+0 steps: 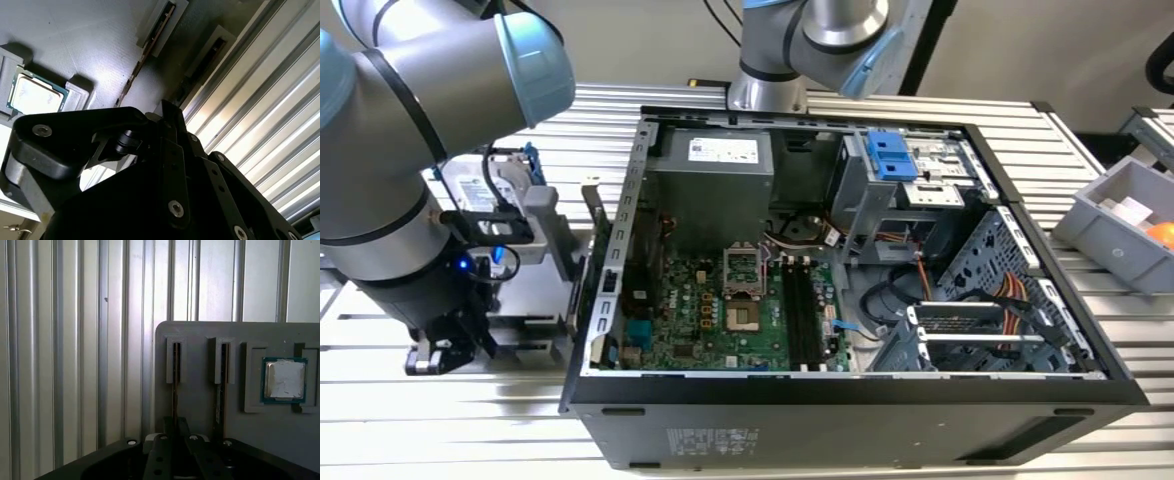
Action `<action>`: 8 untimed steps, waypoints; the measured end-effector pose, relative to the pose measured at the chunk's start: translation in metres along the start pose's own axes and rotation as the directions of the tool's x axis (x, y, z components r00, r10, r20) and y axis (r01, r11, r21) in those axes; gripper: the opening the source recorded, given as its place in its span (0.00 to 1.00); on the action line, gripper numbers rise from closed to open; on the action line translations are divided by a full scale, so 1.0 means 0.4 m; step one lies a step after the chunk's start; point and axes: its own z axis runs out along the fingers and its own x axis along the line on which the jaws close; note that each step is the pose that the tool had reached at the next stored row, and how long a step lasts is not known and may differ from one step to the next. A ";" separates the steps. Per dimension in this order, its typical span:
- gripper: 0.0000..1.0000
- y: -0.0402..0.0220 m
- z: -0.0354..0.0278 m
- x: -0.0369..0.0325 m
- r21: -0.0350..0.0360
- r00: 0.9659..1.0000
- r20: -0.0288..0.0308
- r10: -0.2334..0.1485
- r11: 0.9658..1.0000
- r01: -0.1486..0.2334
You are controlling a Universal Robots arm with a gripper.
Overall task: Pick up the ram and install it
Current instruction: 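Pick up the ram and move it above insertion slot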
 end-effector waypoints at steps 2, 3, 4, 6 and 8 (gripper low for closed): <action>0.00 0.000 0.000 0.000 0.000 1.000 0.000 0.000 1.000 0.000; 0.00 0.000 0.000 0.000 0.000 1.000 0.000 0.000 1.000 0.000; 0.00 0.000 0.000 0.000 0.000 1.000 0.000 0.000 1.000 0.000; 0.00 0.000 0.000 0.000 0.000 1.000 -0.001 0.000 1.000 0.000; 0.00 0.000 0.000 0.000 0.000 1.000 -0.002 0.000 1.000 0.000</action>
